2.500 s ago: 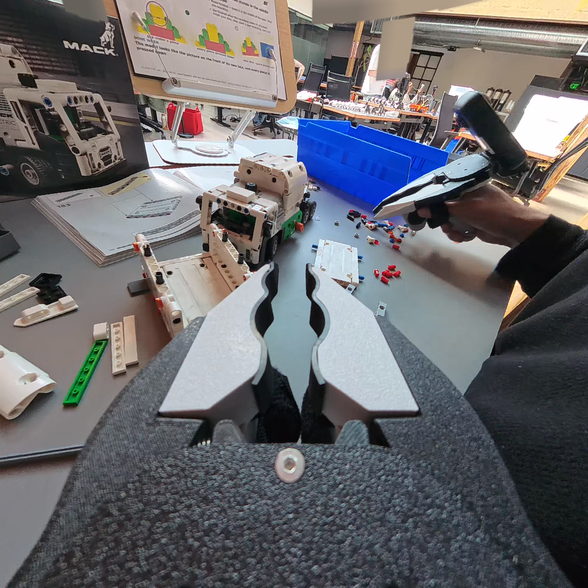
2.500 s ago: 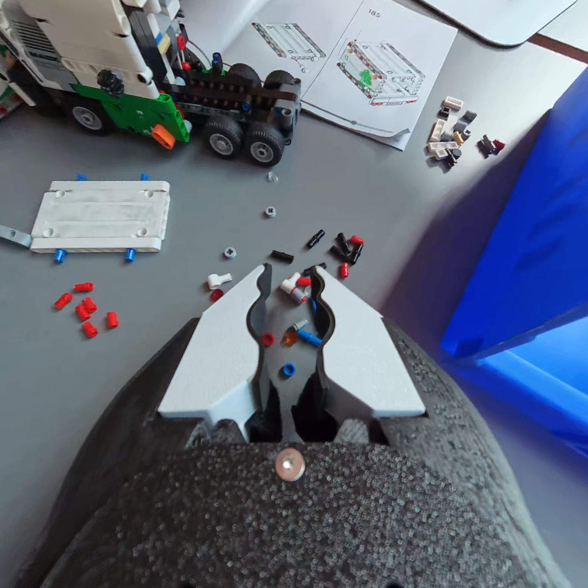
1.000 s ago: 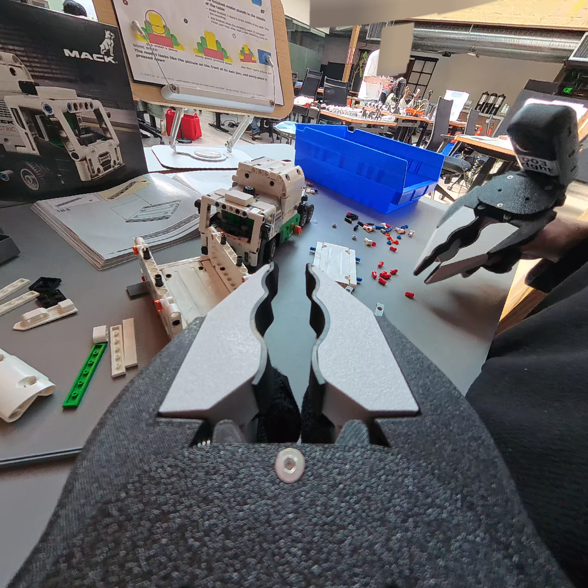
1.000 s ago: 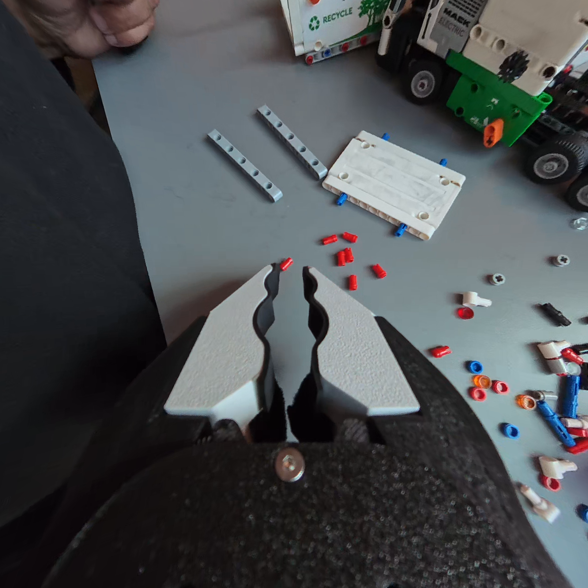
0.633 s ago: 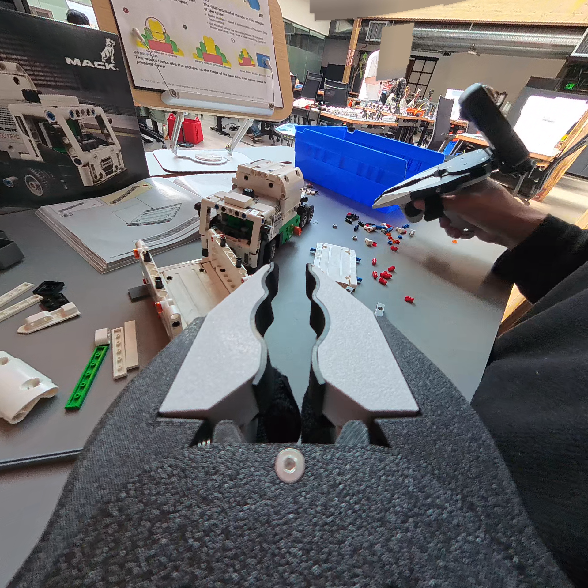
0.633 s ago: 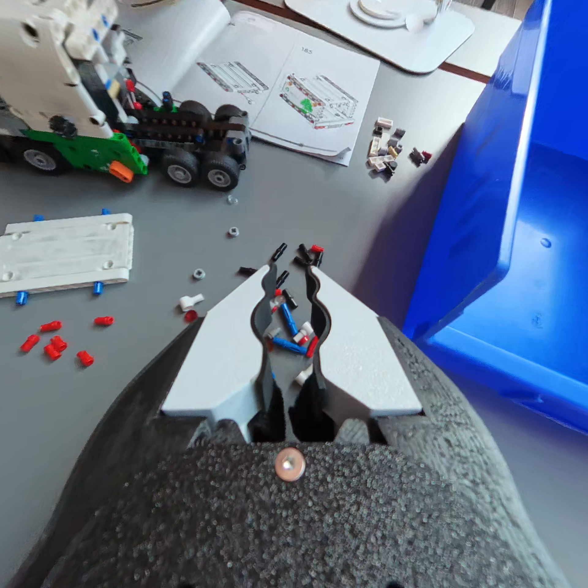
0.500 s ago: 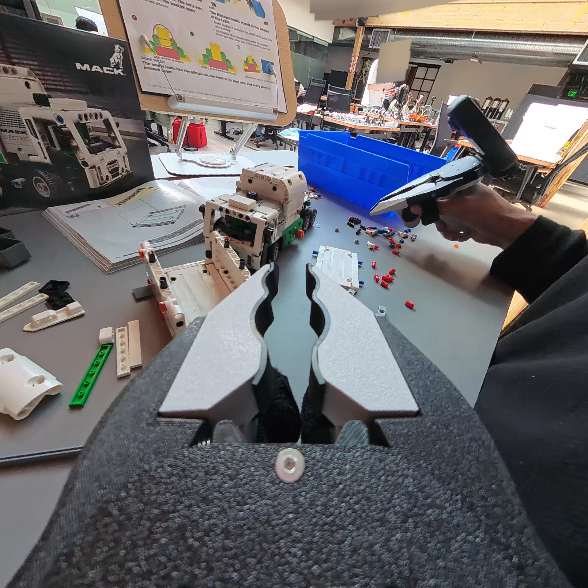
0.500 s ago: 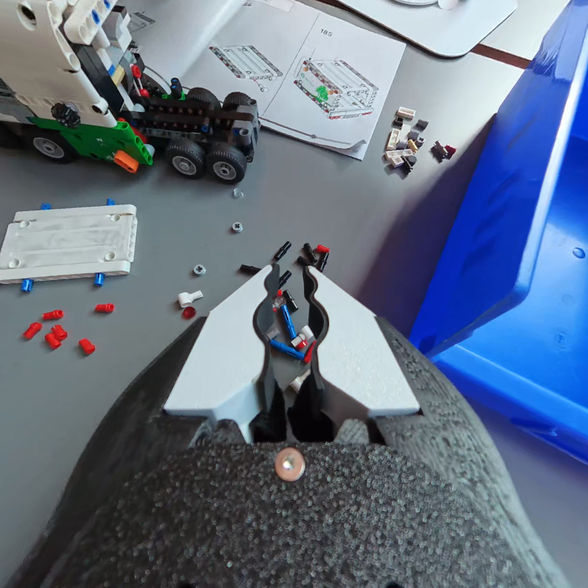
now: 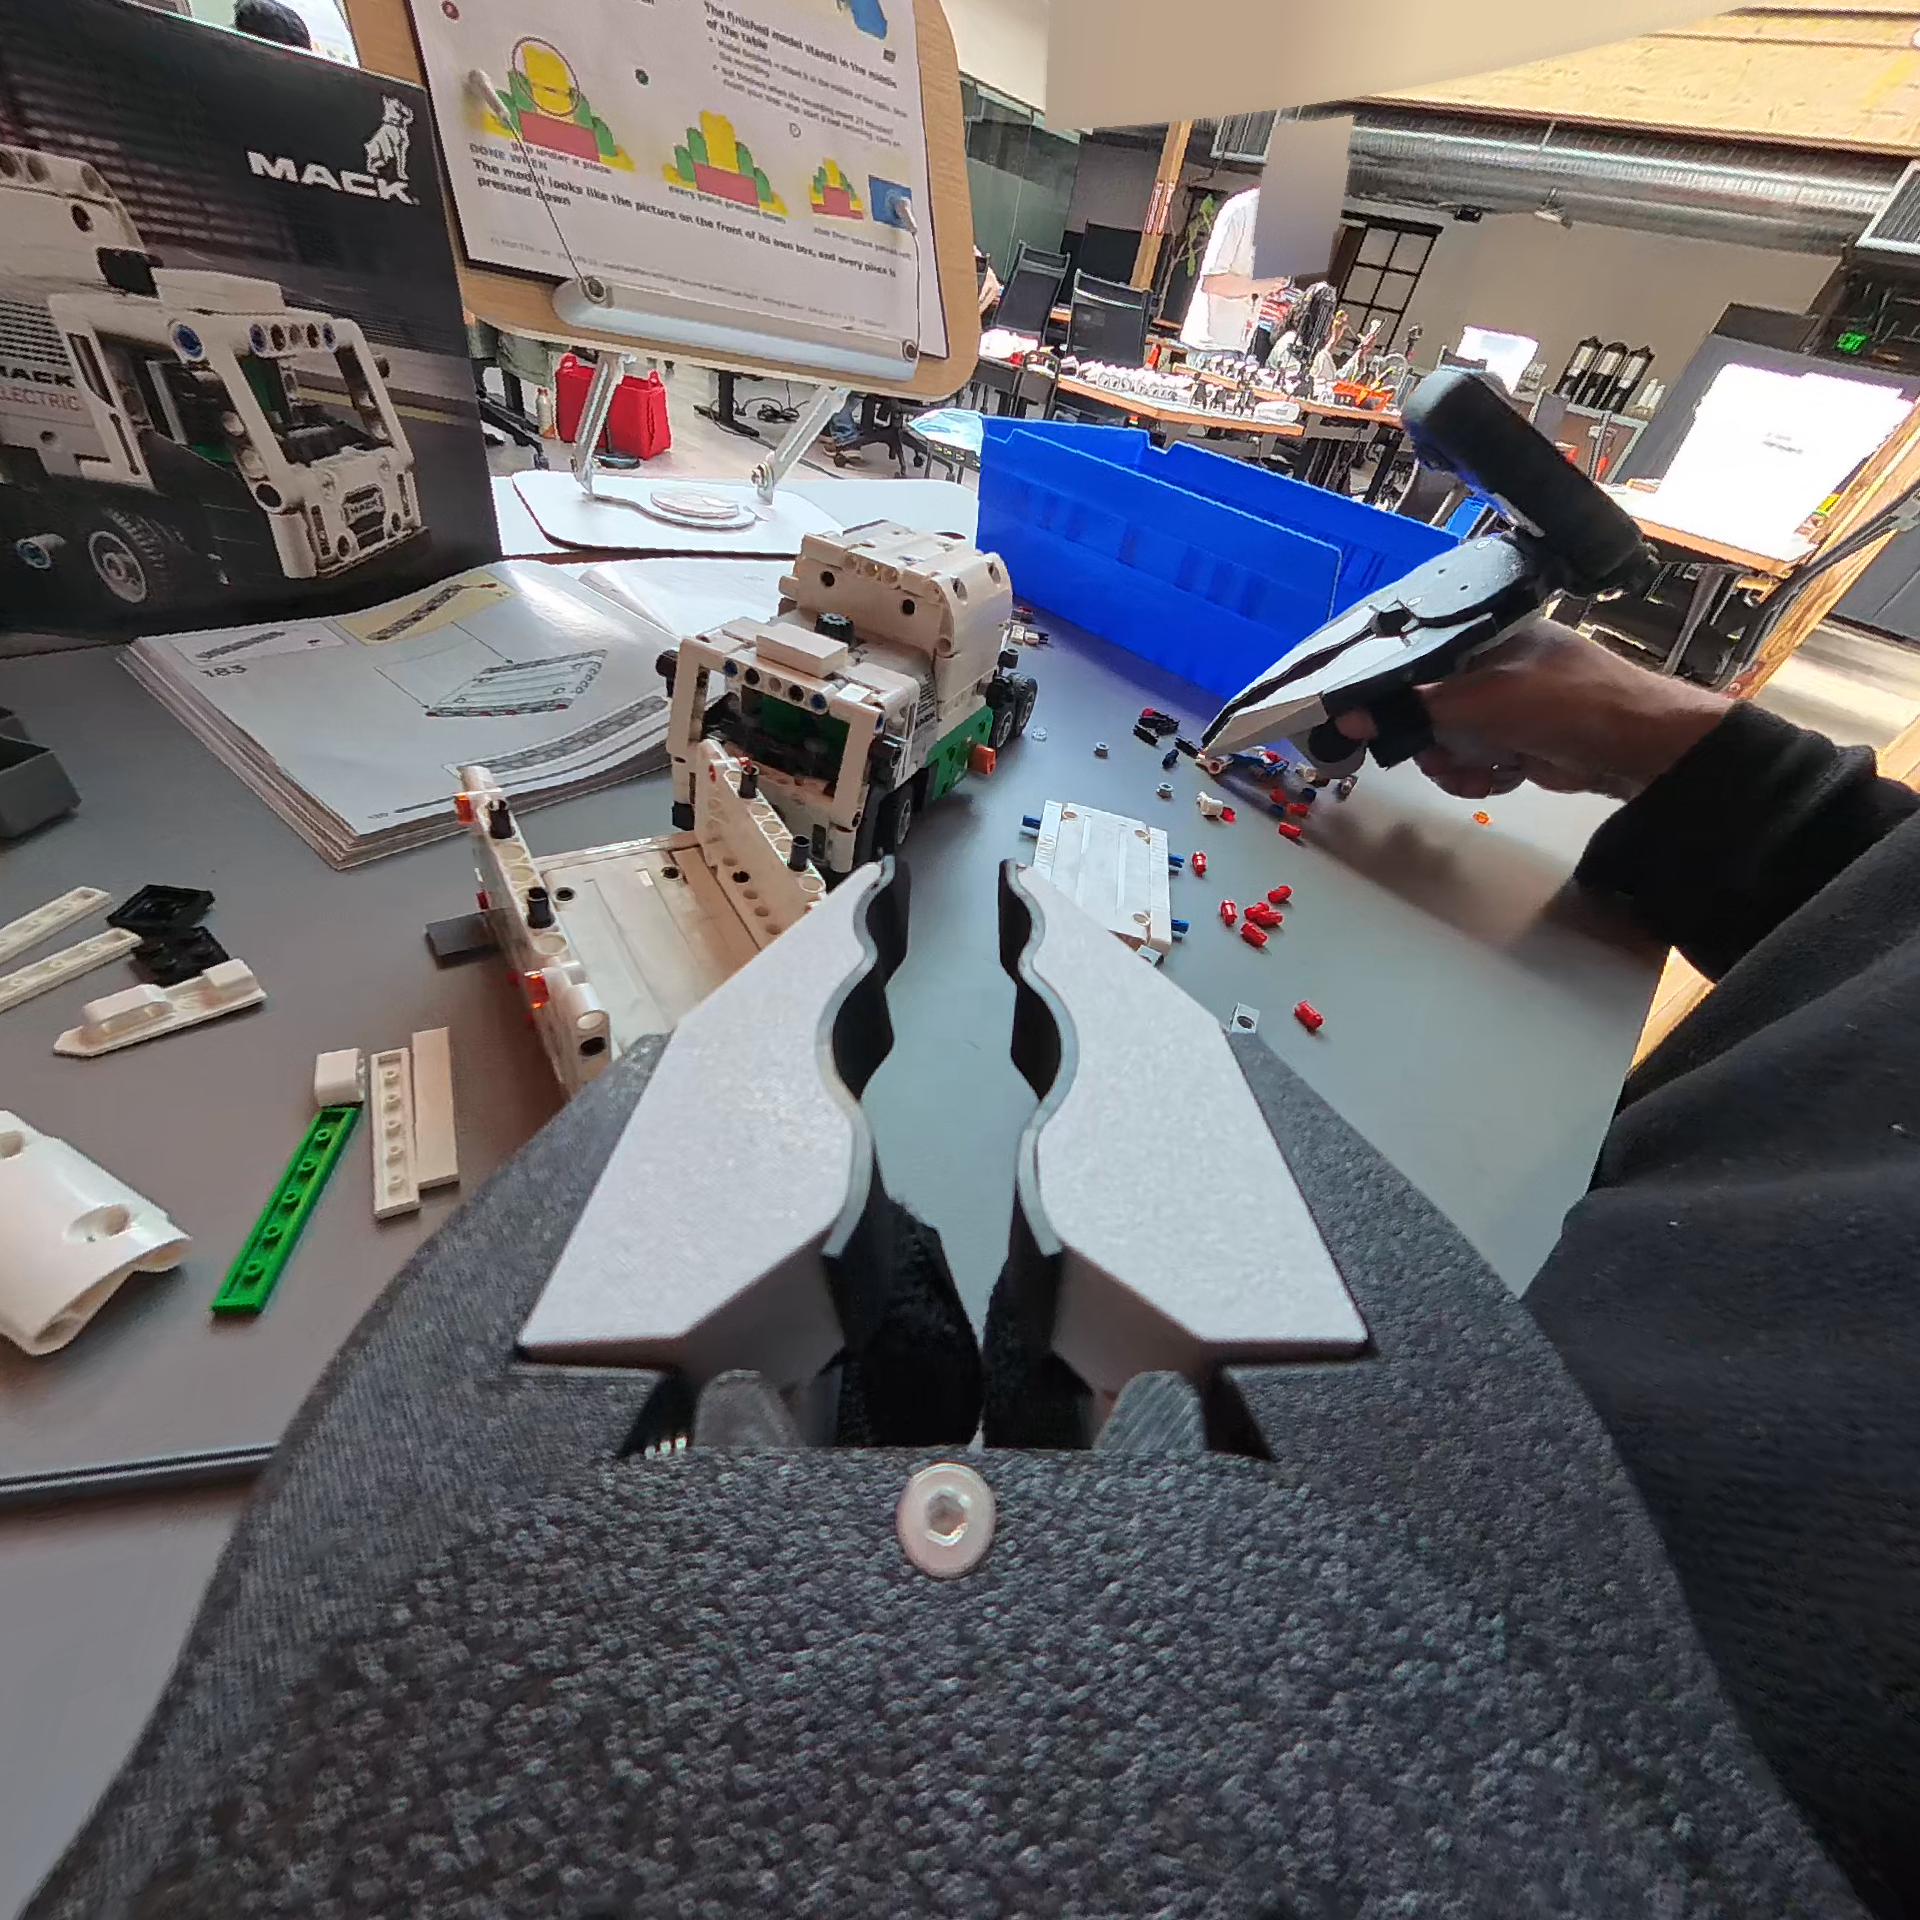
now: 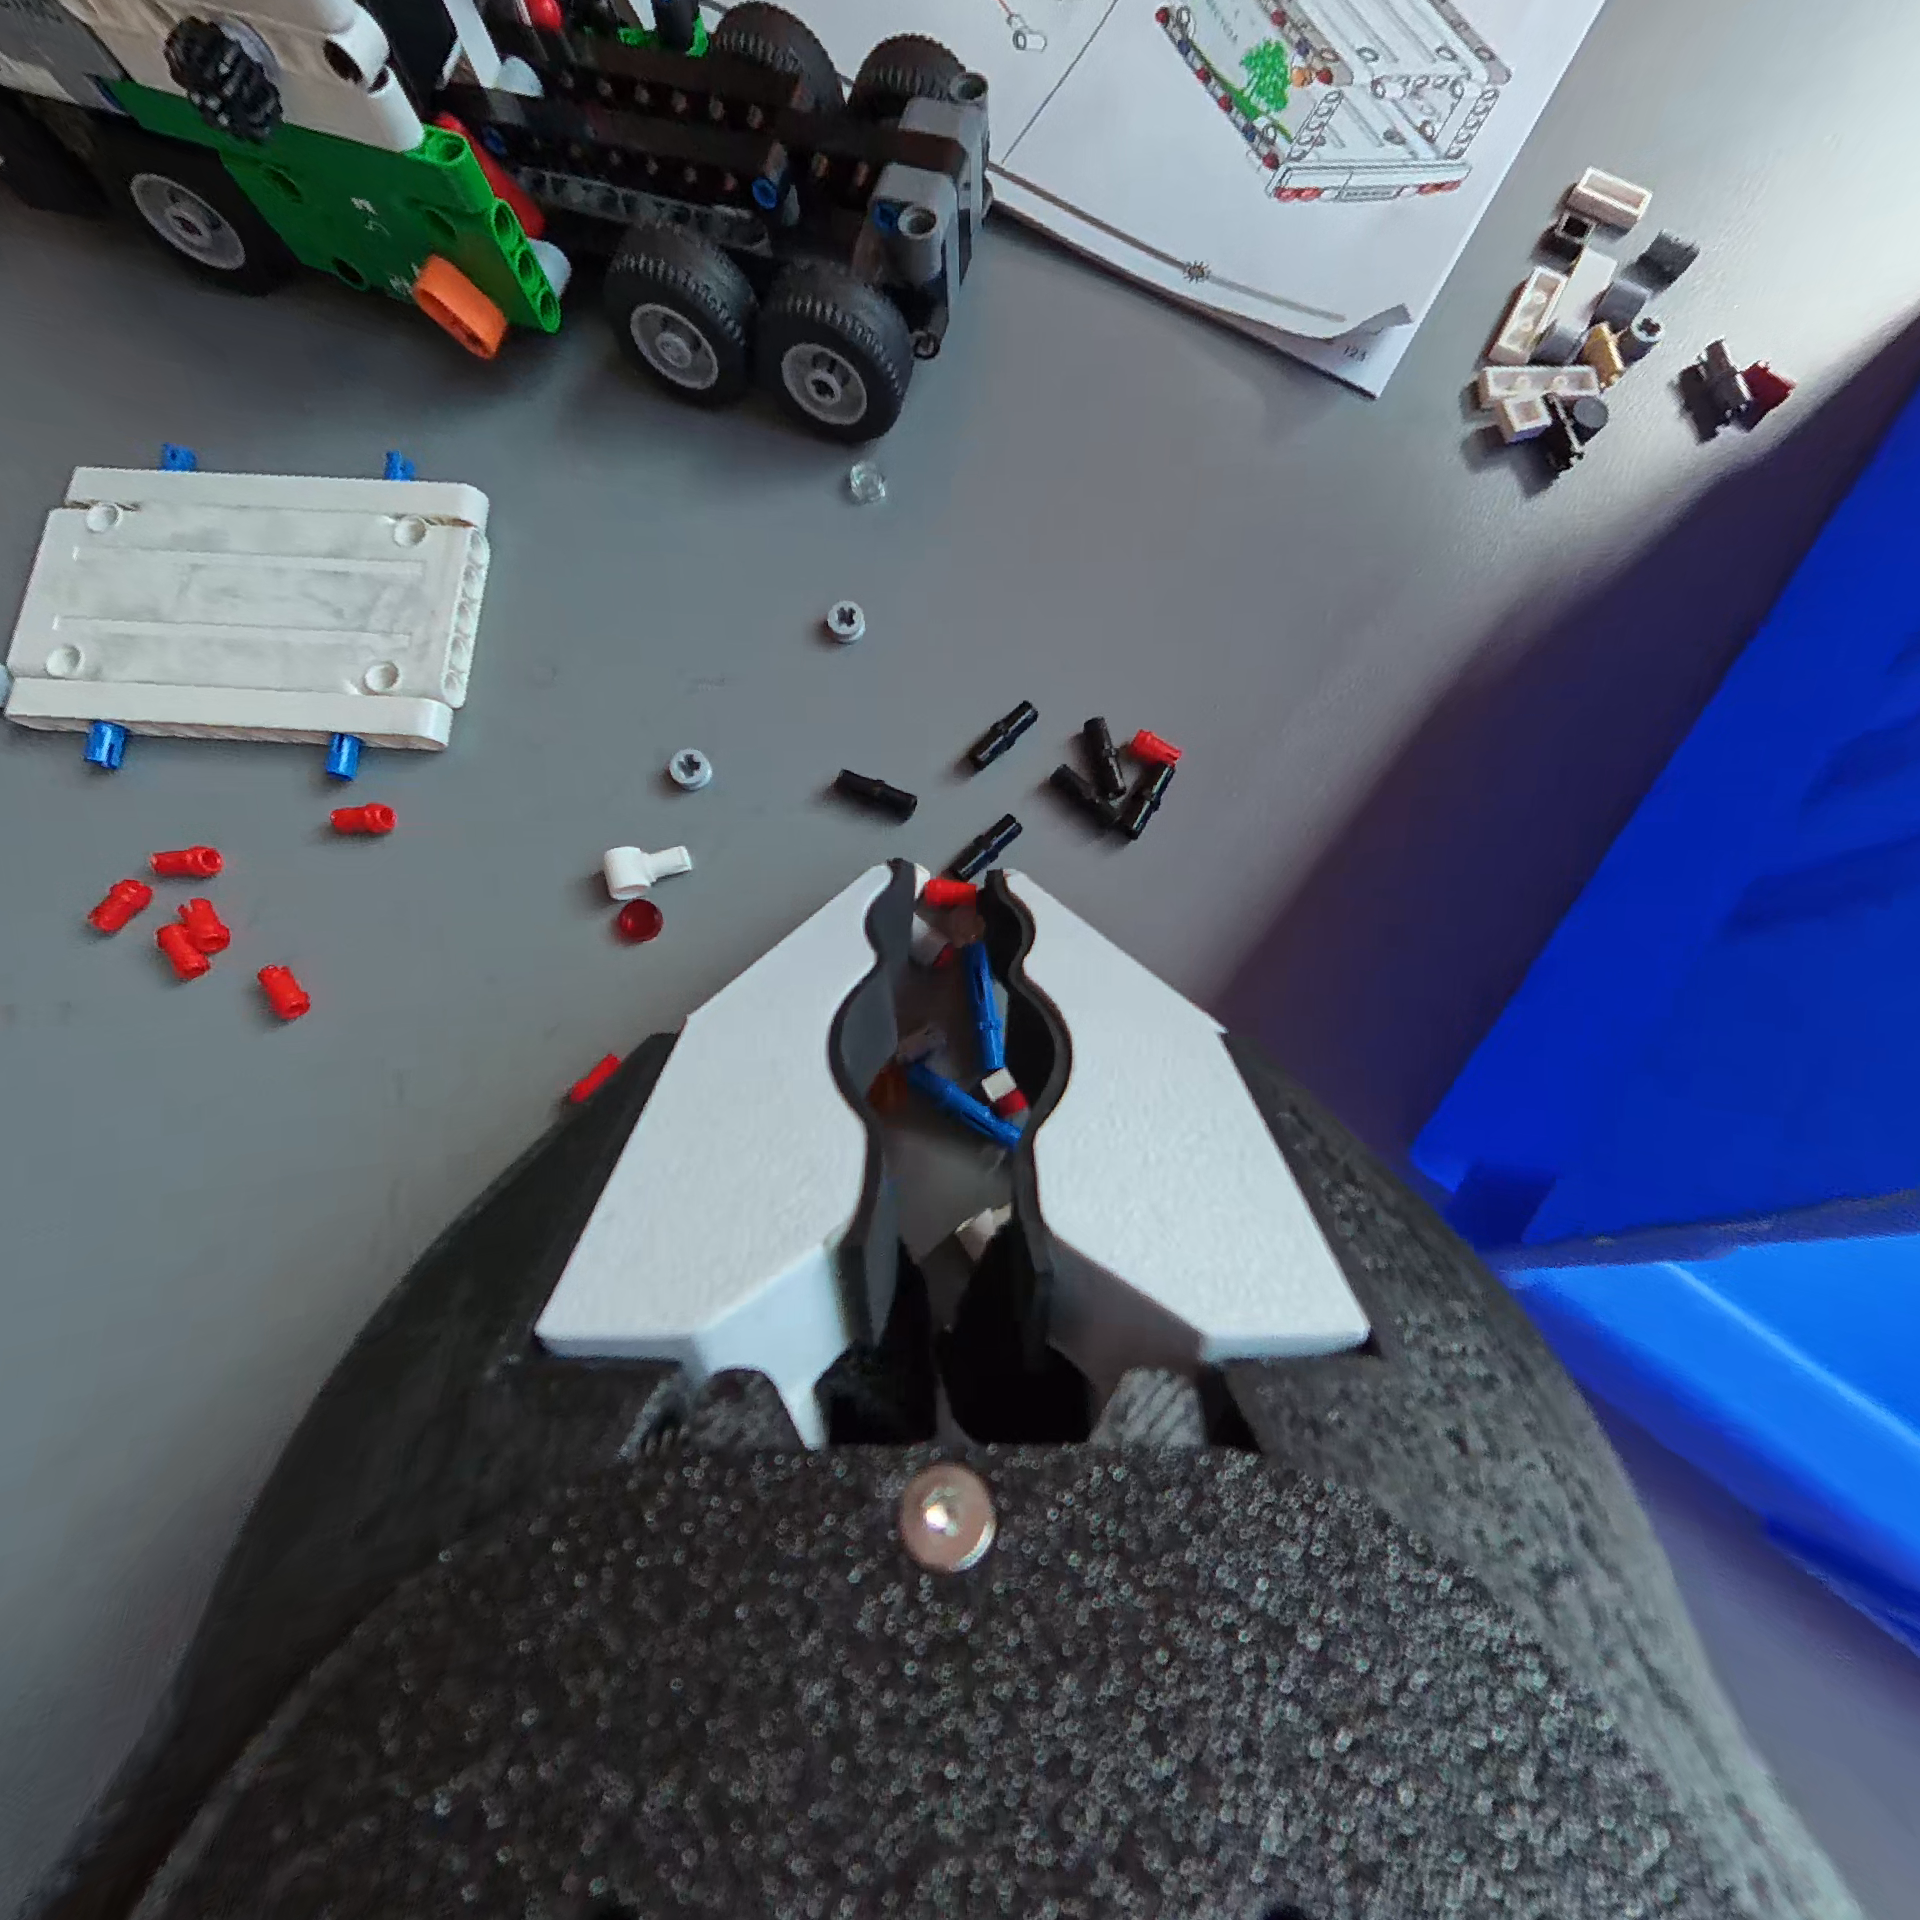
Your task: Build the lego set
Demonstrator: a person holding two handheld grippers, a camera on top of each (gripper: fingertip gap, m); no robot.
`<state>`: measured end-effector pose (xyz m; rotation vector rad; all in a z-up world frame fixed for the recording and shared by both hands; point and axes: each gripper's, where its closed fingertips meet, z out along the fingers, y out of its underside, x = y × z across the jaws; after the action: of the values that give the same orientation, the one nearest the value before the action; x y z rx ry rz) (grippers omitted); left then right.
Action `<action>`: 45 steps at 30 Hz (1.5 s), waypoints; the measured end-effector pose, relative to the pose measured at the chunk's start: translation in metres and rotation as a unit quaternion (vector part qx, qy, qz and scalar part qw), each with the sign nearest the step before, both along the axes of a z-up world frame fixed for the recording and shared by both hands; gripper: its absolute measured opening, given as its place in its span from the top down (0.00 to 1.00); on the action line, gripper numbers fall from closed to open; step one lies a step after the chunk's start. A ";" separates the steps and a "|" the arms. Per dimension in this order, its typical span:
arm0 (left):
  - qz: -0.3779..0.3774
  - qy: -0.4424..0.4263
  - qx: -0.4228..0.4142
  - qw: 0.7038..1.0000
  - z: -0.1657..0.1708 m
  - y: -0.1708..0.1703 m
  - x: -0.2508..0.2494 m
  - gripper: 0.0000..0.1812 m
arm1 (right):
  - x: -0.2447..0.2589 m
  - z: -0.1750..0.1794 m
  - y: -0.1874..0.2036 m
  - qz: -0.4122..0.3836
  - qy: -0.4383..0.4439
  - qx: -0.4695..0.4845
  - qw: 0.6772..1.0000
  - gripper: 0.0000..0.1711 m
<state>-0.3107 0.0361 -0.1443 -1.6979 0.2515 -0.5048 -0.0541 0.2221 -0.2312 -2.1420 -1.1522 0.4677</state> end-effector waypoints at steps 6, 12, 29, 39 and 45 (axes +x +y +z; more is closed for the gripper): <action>0.000 -0.002 0.000 1.000 0.000 0.000 0.000 0.92 | 0.004 -0.005 0.003 0.009 -0.024 0.000 1.000 1.00; 0.003 0.000 0.004 1.000 0.001 0.000 -0.001 0.92 | 0.008 0.007 0.007 0.004 -0.027 0.032 0.999 0.98; 0.002 -0.001 0.003 1.000 0.001 0.000 -0.001 0.92 | 0.006 -0.005 -0.015 0.083 -0.031 -0.007 0.996 0.97; -0.001 0.000 0.000 1.000 0.000 0.000 0.000 0.92 | -0.009 0.052 -0.032 0.095 0.058 0.035 0.993 0.98; -0.003 0.004 -0.001 1.000 -0.001 0.000 0.002 0.92 | -0.059 0.042 -0.121 0.208 0.112 -0.059 0.970 0.98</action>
<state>-0.3092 0.0357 -0.1448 -1.7013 0.2623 -0.5041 -0.1128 0.1014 -0.1887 -1.8774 -1.4735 0.9603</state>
